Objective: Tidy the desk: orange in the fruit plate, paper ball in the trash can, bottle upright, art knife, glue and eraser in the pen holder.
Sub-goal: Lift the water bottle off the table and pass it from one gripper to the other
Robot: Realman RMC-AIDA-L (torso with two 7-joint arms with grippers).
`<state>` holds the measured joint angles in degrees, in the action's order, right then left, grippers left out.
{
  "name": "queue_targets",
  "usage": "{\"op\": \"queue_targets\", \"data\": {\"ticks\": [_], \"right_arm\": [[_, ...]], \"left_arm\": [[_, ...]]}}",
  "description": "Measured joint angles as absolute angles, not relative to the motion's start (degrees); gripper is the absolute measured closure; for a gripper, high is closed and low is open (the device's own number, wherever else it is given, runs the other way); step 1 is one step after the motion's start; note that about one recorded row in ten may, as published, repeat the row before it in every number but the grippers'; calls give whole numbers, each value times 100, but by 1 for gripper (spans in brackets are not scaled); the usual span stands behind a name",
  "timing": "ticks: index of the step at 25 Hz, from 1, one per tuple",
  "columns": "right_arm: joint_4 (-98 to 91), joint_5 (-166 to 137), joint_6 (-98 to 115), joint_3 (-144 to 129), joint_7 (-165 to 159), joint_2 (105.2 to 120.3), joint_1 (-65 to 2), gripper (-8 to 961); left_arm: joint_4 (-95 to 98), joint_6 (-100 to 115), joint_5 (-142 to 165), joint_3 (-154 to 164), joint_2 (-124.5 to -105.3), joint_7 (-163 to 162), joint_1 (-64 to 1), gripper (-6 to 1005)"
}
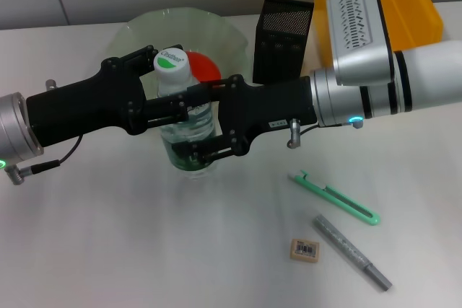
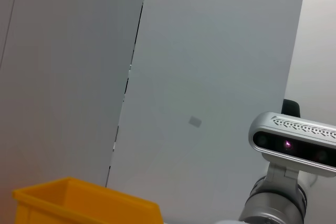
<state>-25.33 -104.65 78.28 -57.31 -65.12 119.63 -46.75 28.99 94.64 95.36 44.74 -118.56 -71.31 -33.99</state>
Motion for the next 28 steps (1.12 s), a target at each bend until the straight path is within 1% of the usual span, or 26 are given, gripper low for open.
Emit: {"op": "queue_targets", "data": {"ticks": [3,8,15,20,25,28], "right_arm": [[-2529,-10423,7828,-5742,-6512,11966,-4653,185],[-2529,-10415,7830,-5741,-6512,11969,-4628,185],[-2530,-10413,7833,-5746,-6513,11971,-4611,185],[-2525,-10412,7834,-5749,-6513,11971,-4605,185],[-2525,-10413,7835,-5750,-6512,11971,-4605,185],[-2552,-10414,7852,-5738,-6513,11971,-4604,185]], "left_arm": [[2875,9444,9535,4463,-11857,-7131,-3396,136],[2737,9391,9525,4435,-11827,-7182,-3419,192],[2733,9420,9459,4363,-11843,-7133,-3368,270],[2733,9434,9452,4377,-11846,-7132,-3350,494],[2734,9439,9444,4394,-11856,-7132,-3340,549],[2733,9440,9442,4395,-11856,-7132,-3337,549]]}}
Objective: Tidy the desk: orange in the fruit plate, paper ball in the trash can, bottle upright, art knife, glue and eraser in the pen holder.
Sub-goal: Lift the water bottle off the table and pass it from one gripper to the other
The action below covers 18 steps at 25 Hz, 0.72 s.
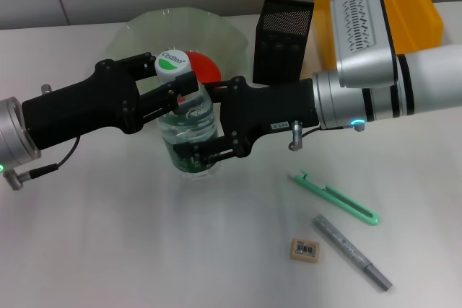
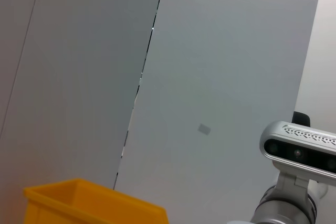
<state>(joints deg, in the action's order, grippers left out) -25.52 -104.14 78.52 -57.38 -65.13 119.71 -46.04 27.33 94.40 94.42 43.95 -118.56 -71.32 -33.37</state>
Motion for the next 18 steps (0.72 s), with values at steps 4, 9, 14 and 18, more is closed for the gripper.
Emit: {"op": "queue_targets", "data": {"ticks": [4,9,14,18], "right_arm": [[-2569,-10414,7858,-5731,-6512,11971,-4605,185],[-2653,-10414,7858,-5744,-6512,11971,-4553,185],[-2687,-10231,7865,-5749,-6499,11969,-4490,185],[-2720,-10206,7870,-5754,-6502,11962,-4468,185]], "left_arm": [[2733,9431,9433,4402,-11857,-7140,-3331,548],[2733,9419,9435,4403,-11857,-7140,-3331,548],[2741,9394,9473,4402,-11850,-7176,-3363,548],[2748,9386,9473,4403,-11846,-7181,-3374,549]]}}
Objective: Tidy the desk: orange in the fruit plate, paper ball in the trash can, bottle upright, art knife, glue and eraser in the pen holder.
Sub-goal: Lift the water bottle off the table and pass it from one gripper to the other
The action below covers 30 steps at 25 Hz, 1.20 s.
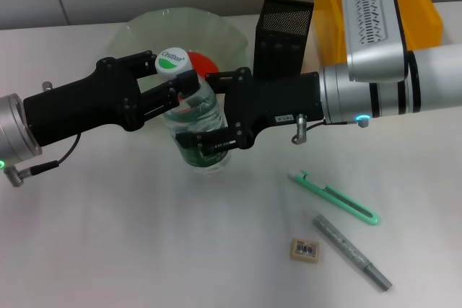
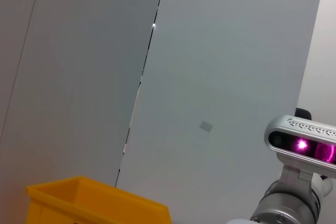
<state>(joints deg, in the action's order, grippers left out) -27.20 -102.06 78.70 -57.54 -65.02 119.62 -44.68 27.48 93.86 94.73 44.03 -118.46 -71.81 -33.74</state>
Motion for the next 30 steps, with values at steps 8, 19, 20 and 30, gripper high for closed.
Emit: {"op": "queue_targets", "data": {"ticks": [8,19,20,30], "right_arm": [[-2724,-10205,7834,-5757,-6505,11953,-4489,186],[-2778,-10193,7829,-5757,-6562,11953,-4504,185],[-2783,-10191,7829,-5757,-6569,11952,-4508,185],[-2809,-10186,7827,-5756,-6579,11953,-4520,186]], "left_arm": [[2749,9321,9488,4404,-11848,-7198,-3444,549],[2742,9210,9509,4403,-11841,-7199,-3507,549],[2743,9208,9509,4403,-11840,-7199,-3507,549],[2786,9147,9517,4404,-11821,-7202,-3505,550]]}}
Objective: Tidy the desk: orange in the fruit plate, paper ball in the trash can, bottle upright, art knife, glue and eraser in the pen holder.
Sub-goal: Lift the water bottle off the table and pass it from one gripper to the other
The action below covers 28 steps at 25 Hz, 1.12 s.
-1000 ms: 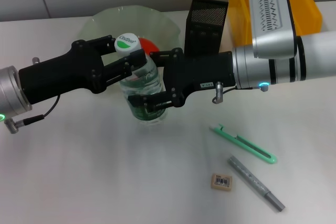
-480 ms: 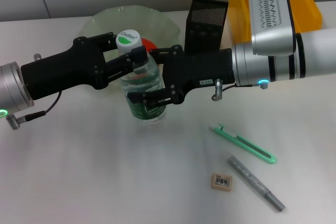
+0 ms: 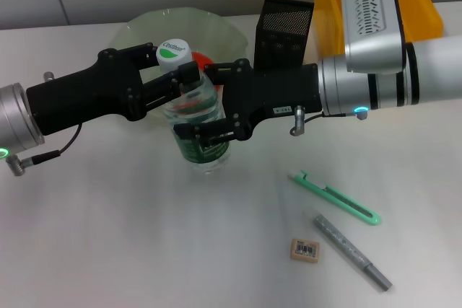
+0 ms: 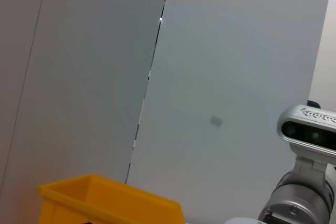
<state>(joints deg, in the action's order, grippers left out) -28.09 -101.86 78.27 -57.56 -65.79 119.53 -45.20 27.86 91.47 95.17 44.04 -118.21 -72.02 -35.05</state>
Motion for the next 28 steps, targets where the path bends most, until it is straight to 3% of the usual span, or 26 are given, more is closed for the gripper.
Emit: {"op": "queue_targets", "data": {"ticks": [28], "right_arm": [[-2793,-10089,7841,-5703,-6582,11953,-4483,185]], "left_arm": [[3190,9171,9665,4486,-11759,-7606,-3493,549]]}}
